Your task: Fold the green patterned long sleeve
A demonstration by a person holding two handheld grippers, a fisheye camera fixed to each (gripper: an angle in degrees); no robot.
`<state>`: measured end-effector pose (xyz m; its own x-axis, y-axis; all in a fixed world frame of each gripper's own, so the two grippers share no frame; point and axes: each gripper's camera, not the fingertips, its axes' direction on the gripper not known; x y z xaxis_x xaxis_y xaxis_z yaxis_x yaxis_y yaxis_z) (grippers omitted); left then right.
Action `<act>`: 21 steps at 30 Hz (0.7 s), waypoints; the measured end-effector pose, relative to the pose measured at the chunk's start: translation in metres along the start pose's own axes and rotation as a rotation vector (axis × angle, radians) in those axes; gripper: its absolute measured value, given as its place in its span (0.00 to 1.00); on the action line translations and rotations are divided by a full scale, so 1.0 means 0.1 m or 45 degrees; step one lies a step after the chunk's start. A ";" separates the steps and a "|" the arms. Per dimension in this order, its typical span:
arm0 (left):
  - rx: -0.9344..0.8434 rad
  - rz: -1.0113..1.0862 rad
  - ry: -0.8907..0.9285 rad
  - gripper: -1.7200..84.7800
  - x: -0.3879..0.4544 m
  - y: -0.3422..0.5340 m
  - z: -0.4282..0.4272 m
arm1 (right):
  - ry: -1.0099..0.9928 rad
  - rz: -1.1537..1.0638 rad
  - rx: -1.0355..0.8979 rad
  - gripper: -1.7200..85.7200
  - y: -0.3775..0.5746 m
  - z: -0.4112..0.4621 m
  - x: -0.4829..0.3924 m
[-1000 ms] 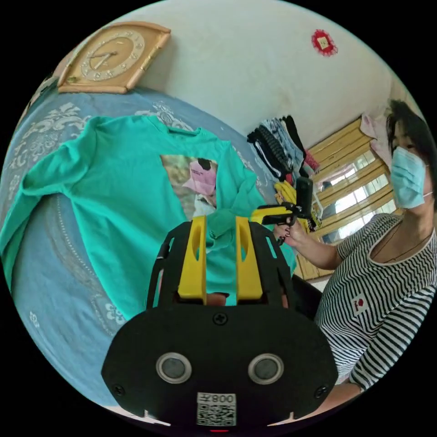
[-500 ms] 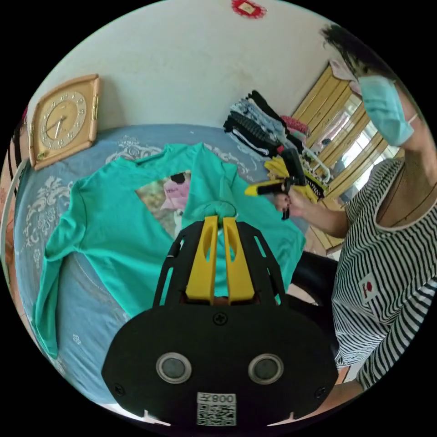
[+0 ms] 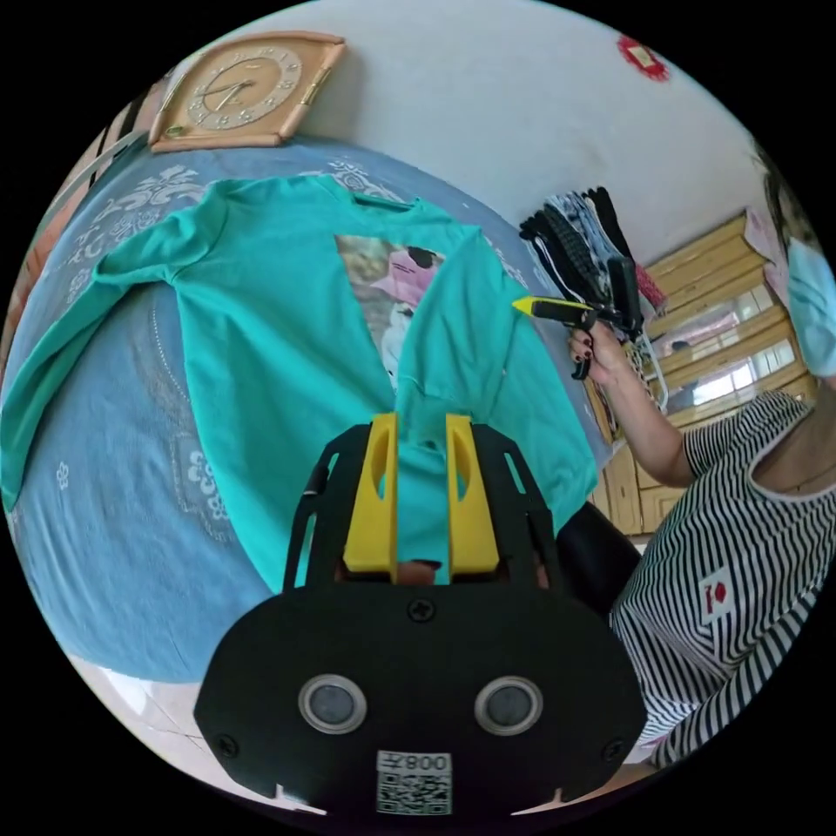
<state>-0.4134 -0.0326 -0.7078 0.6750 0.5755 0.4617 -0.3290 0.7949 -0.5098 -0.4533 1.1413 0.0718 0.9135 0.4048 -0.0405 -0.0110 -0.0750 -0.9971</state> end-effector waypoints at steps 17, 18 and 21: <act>0.117 0.179 -0.156 0.04 0.09 -0.98 -0.60 | 0.103 0.125 0.131 0.03 -0.05 -0.41 0.68; 0.136 0.186 -0.168 0.04 0.08 -1.02 -0.68 | 0.116 0.116 0.136 0.03 -0.09 -0.43 0.69; 0.162 0.186 -0.241 0.04 -0.04 -1.16 -0.88 | 0.209 0.091 0.133 0.03 -0.25 -0.45 0.76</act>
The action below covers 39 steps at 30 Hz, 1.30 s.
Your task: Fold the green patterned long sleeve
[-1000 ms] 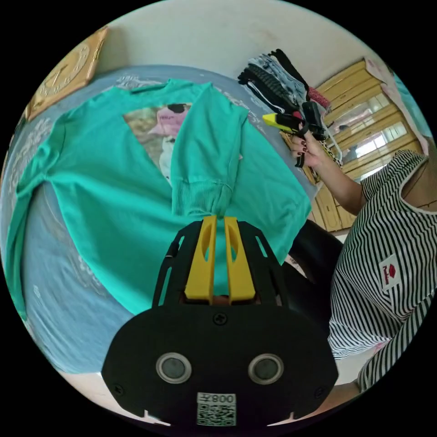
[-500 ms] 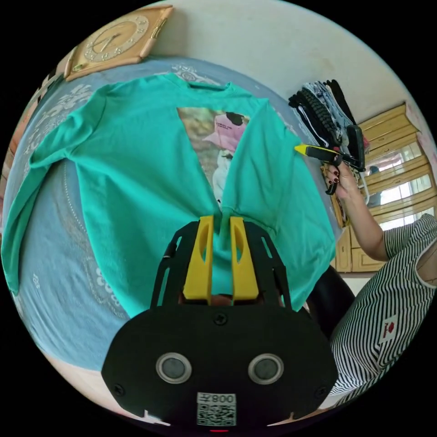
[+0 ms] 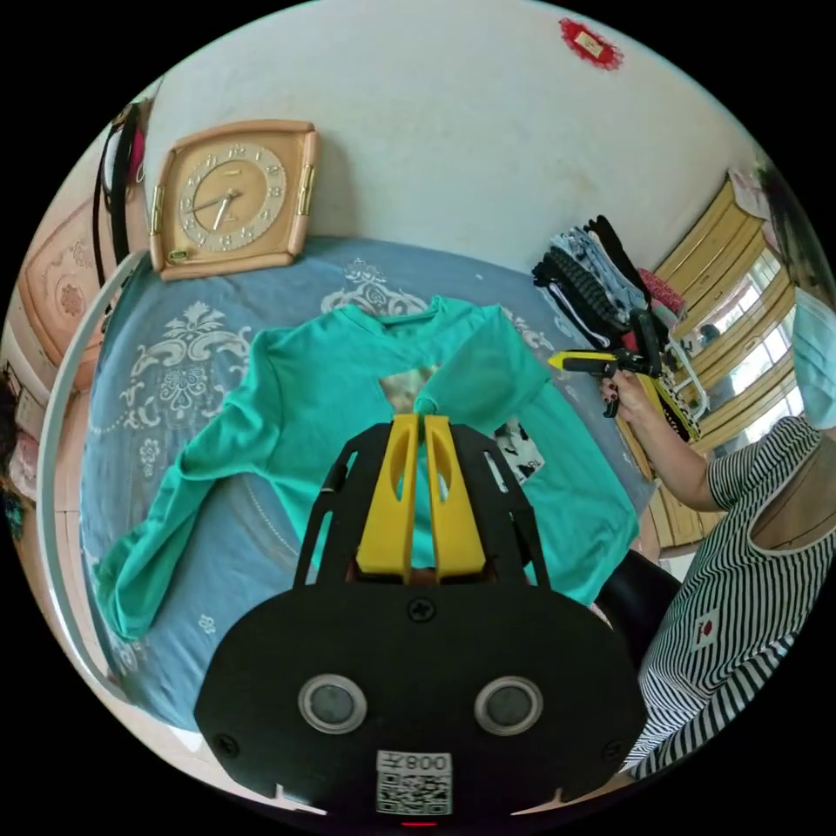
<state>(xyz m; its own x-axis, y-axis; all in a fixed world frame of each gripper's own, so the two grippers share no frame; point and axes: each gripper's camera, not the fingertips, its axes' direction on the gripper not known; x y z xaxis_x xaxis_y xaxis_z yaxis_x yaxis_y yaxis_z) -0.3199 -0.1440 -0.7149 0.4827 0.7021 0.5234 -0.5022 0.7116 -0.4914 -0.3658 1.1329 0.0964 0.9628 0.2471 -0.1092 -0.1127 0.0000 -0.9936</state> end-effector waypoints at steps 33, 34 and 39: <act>-0.007 -0.391 0.068 0.04 -0.68 0.37 0.37 | 0.200 0.313 -0.070 0.02 -1.27 0.31 1.56; -0.034 -0.395 0.081 0.04 -0.69 0.39 0.42 | 0.161 0.278 -0.067 0.03 -1.26 0.30 1.51; 0.036 -0.421 0.153 0.04 -0.66 0.47 0.31 | 0.128 0.230 -0.034 0.06 -1.25 0.31 1.36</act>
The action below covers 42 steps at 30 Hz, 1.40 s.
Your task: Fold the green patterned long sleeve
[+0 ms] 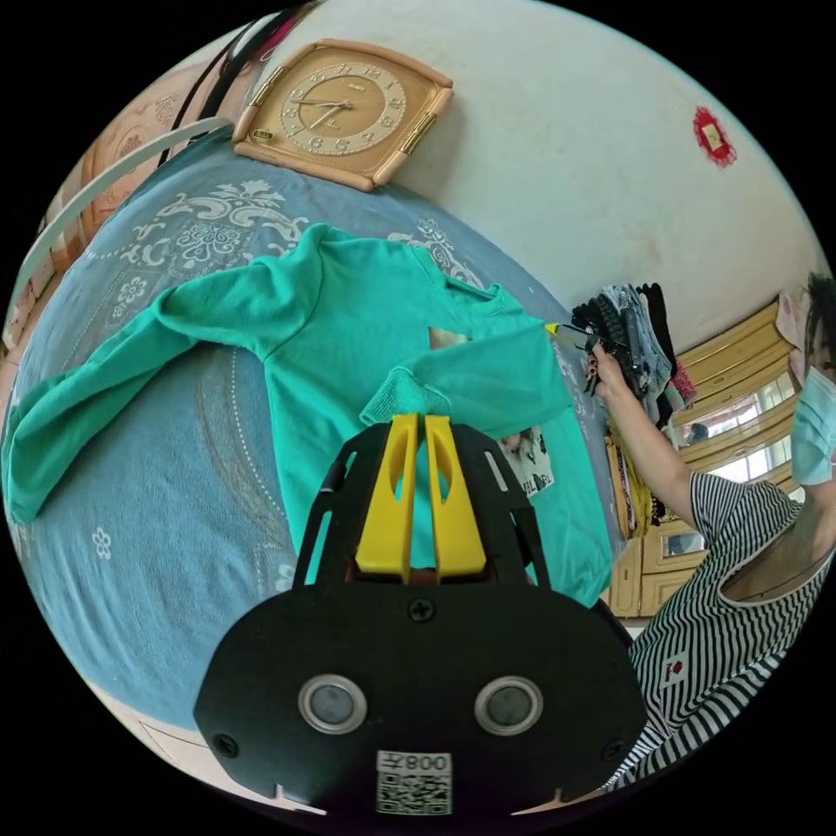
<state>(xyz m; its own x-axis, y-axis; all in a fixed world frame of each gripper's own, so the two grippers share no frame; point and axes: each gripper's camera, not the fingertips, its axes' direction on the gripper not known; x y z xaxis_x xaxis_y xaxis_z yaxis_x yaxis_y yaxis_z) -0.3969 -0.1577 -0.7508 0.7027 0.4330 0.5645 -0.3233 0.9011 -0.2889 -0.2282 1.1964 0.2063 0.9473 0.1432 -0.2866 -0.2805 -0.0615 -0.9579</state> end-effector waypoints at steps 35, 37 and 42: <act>-0.091 0.104 -0.153 0.02 0.93 -0.58 0.36 | 0.456 -0.458 -0.056 0.02 1.54 -0.05 -1.77; -0.063 0.106 -0.182 0.02 1.01 -0.62 0.26 | 0.439 -0.422 -0.102 0.02 1.50 -0.07 -1.77; -0.068 0.165 -0.259 0.02 1.21 -0.73 0.15 | 0.219 -0.176 -0.047 0.02 1.55 -0.18 -1.65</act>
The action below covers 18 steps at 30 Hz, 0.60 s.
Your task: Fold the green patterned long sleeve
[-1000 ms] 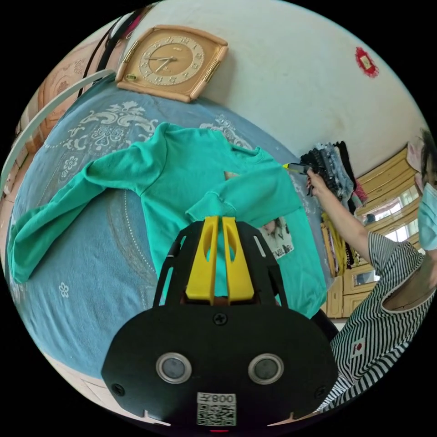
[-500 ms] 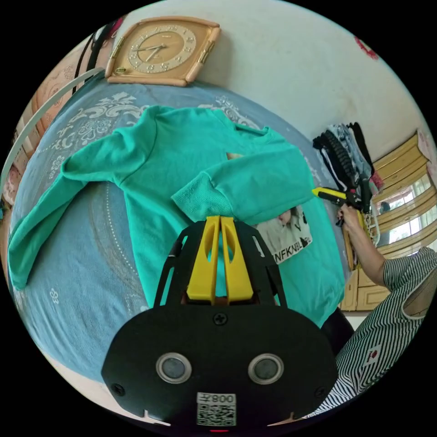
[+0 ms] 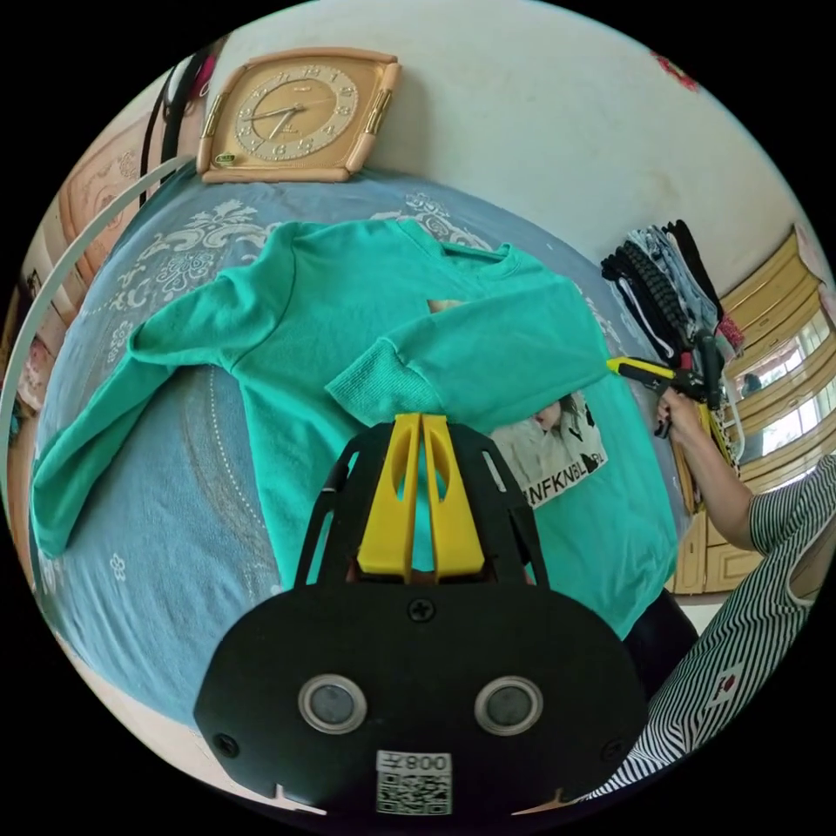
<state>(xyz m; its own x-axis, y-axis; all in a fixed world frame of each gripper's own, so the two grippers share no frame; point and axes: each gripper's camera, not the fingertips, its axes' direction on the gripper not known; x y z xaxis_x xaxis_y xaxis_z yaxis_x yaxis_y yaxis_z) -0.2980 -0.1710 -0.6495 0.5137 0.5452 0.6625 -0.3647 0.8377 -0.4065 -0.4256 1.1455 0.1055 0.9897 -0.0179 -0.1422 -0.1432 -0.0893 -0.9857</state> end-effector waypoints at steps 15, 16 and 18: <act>0.138 -0.083 -0.058 0.02 -0.26 -0.23 -0.81 | -0.001 0.001 -0.044 0.02 -0.93 0.36 -0.37; 0.188 -0.115 -0.100 0.03 -0.35 -0.15 -1.03 | 0.042 -0.025 -0.033 0.02 -0.92 0.31 -0.47; 0.271 -0.214 -0.174 0.03 -0.60 0.03 -1.41 | 0.051 -0.083 0.018 0.02 -0.86 0.21 -0.68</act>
<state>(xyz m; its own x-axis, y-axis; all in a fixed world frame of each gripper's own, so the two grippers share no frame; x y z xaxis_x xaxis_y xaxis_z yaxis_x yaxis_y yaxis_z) -0.2204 -0.1965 -0.7790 0.4766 0.3780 0.7937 -0.4455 0.8822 -0.1526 -0.4805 1.1757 0.1985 0.9959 -0.0524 -0.0741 -0.0781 -0.0779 -0.9939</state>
